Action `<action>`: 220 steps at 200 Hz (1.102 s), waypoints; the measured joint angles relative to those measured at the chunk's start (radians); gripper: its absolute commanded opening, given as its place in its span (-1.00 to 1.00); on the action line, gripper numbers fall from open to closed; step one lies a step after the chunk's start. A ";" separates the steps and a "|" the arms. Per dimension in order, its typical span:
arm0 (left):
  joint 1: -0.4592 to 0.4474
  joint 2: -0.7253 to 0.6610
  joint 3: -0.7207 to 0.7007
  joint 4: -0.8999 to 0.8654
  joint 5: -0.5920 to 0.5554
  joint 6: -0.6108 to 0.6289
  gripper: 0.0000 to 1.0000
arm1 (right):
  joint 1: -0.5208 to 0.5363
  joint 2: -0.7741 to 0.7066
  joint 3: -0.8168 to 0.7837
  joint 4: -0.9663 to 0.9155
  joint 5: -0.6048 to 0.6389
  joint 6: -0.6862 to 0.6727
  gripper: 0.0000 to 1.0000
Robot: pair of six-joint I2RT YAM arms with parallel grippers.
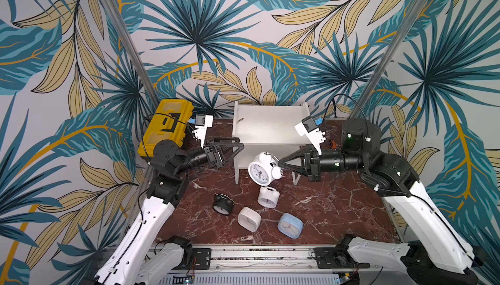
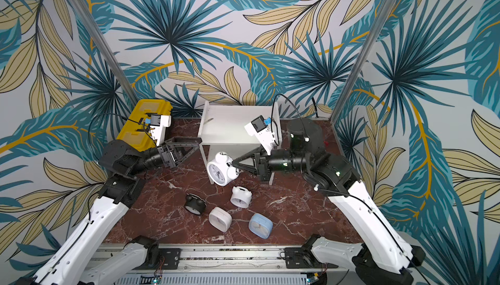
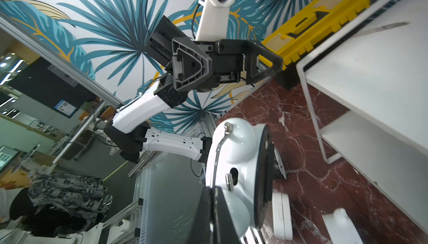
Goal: Place the alarm clocks on the shelf by style
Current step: Pick up the alarm from the center of the board.
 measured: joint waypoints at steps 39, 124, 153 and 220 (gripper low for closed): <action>0.000 0.090 -0.001 0.274 0.080 -0.144 0.93 | -0.011 0.121 0.103 0.105 -0.080 0.043 -1.00; 0.000 0.169 -0.056 0.551 0.133 -0.321 0.02 | -0.106 0.177 0.111 0.205 -0.116 0.113 -1.00; 0.000 0.171 -0.056 0.584 0.119 -0.325 -0.16 | -0.129 0.179 0.106 0.223 -0.108 0.127 -0.86; -0.003 0.172 -0.116 0.584 -0.043 -0.333 -0.13 | -0.122 0.030 -0.179 0.498 0.116 0.286 0.99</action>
